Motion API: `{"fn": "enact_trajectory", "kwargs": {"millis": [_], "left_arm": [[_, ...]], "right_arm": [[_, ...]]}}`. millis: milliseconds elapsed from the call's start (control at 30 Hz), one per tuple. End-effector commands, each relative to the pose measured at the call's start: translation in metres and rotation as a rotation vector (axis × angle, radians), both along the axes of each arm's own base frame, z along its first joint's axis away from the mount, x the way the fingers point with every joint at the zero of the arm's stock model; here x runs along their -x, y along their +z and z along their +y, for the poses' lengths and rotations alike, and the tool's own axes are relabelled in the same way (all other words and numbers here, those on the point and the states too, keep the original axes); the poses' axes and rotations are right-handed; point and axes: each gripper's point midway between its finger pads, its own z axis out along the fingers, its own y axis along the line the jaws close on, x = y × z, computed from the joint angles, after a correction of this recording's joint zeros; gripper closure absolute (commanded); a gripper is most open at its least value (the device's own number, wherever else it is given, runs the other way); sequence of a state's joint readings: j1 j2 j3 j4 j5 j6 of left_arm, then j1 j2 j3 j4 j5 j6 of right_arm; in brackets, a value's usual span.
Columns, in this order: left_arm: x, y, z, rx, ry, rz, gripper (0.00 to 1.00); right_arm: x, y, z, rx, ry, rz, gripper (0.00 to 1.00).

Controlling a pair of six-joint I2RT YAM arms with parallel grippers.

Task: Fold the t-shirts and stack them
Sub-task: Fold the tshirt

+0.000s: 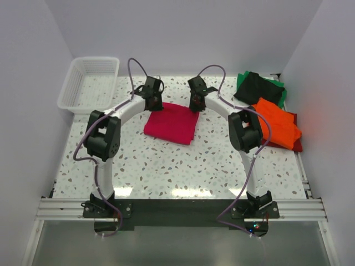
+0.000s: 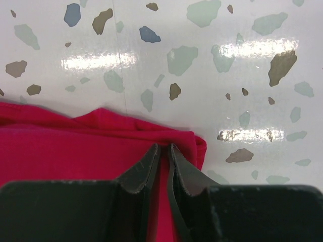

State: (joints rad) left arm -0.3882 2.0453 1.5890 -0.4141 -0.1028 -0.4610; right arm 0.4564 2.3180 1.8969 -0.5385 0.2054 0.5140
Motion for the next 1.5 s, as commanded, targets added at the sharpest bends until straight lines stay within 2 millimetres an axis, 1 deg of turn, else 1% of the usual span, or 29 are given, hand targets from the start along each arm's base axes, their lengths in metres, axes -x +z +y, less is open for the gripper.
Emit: {"fn": "enact_trajectory", "kwargs": {"millis": [0, 67, 200, 267, 300, 333, 500, 600, 667, 700, 733, 800, 867, 900, 967, 1000, 1067, 1100, 1200, 1267, 1300, 1367, 1400, 1433, 1467], "left_arm": [[-0.003, -0.014, 0.008, -0.029, 0.039, 0.032, 0.79], [-0.005, -0.02, 0.007, -0.031, 0.04, 0.038, 0.79], [-0.017, -0.018, 0.005, -0.033, 0.042, 0.008, 0.79], [-0.025, -0.013, 0.004, -0.042, 0.045, -0.011, 0.78], [-0.031, -0.006, 0.004, -0.04, 0.049, -0.027, 0.79], [-0.034, -0.008, 0.004, -0.049, 0.052, -0.025, 0.79], [-0.049, 0.009, 0.002, -0.047, 0.056, -0.074, 0.78], [-0.06, 0.01, -0.001, -0.046, 0.052, -0.095, 0.74], [-0.063, 0.002, -0.002, -0.057, 0.051, -0.075, 0.74], [-0.069, -0.006, -0.003, -0.061, 0.052, -0.066, 0.74], [-0.071, -0.01, -0.003, -0.063, 0.054, -0.06, 0.74], [-0.072, -0.025, -0.003, -0.075, 0.051, -0.037, 0.74], [-0.071, -0.035, 0.001, -0.089, 0.063, -0.018, 0.74], [-0.069, -0.044, 0.003, -0.097, 0.064, -0.003, 0.74], [-0.069, -0.052, 0.009, -0.118, 0.085, 0.008, 0.74], [-0.067, -0.061, 0.013, -0.127, 0.088, 0.024, 0.74], [-0.066, -0.068, 0.019, -0.138, 0.1, 0.034, 0.73], [-0.066, -0.076, 0.024, -0.144, 0.107, 0.049, 0.73], [-0.063, -0.09, 0.038, -0.158, 0.145, 0.086, 0.73], [-0.058, -0.098, 0.048, -0.174, 0.178, 0.113, 0.73], [-0.057, -0.1, 0.053, -0.178, 0.188, 0.121, 0.73], [-0.052, -0.105, 0.058, -0.188, 0.204, 0.132, 0.74], [-0.052, -0.1, 0.06, -0.184, 0.21, 0.122, 0.74], [-0.052, -0.099, 0.06, -0.178, 0.209, 0.118, 0.74], [-0.051, -0.099, 0.059, -0.174, 0.208, 0.109, 0.74]], "right_arm": [[0.008, -0.014, -0.007, 0.0, -0.016, 0.053, 0.85], [0.008, -0.013, -0.005, -0.002, -0.013, 0.049, 0.86], [0.008, -0.014, -0.007, 0.002, -0.015, 0.049, 0.87], [0.008, -0.014, -0.008, 0.003, -0.016, 0.049, 0.87], [0.009, -0.015, -0.007, 0.004, -0.014, 0.052, 0.87], [0.009, -0.016, -0.008, 0.008, -0.012, 0.053, 0.87], [0.01, -0.018, -0.009, 0.015, -0.008, 0.057, 0.87], [0.009, -0.018, -0.009, 0.018, -0.008, 0.056, 0.87], [0.008, -0.017, -0.008, 0.018, -0.004, 0.057, 0.87], [0.008, -0.019, -0.008, 0.021, -0.003, 0.062, 0.87], [0.009, -0.02, -0.009, 0.02, -0.003, 0.066, 0.87], [0.009, -0.019, -0.008, 0.02, 0.0, 0.065, 0.87], [0.009, -0.018, -0.008, 0.021, 0.001, 0.065, 0.87], [0.008, -0.018, -0.008, 0.019, 0.001, 0.066, 0.87], [0.009, -0.018, -0.009, 0.024, 0.002, 0.066, 0.87], [0.008, -0.018, -0.01, 0.029, 0.002, 0.064, 0.87], [0.008, -0.018, -0.011, 0.039, 0.0, 0.064, 0.87], [0.007, -0.017, -0.014, 0.045, -0.008, 0.066, 0.87], [0.006, -0.019, -0.02, 0.035, -0.027, 0.076, 0.87], [0.008, -0.022, -0.022, 0.027, -0.032, 0.095, 0.87], [0.007, -0.024, -0.026, 0.027, -0.038, 0.101, 0.87], [0.004, -0.025, -0.027, 0.028, -0.022, 0.102, 0.87], [0.001, -0.024, -0.03, 0.035, -0.02, 0.101, 0.87], [-0.005, -0.016, -0.028, 0.044, -0.003, 0.084, 0.87], [-0.008, -0.017, -0.032, 0.065, -0.004, 0.079, 0.87]]}}
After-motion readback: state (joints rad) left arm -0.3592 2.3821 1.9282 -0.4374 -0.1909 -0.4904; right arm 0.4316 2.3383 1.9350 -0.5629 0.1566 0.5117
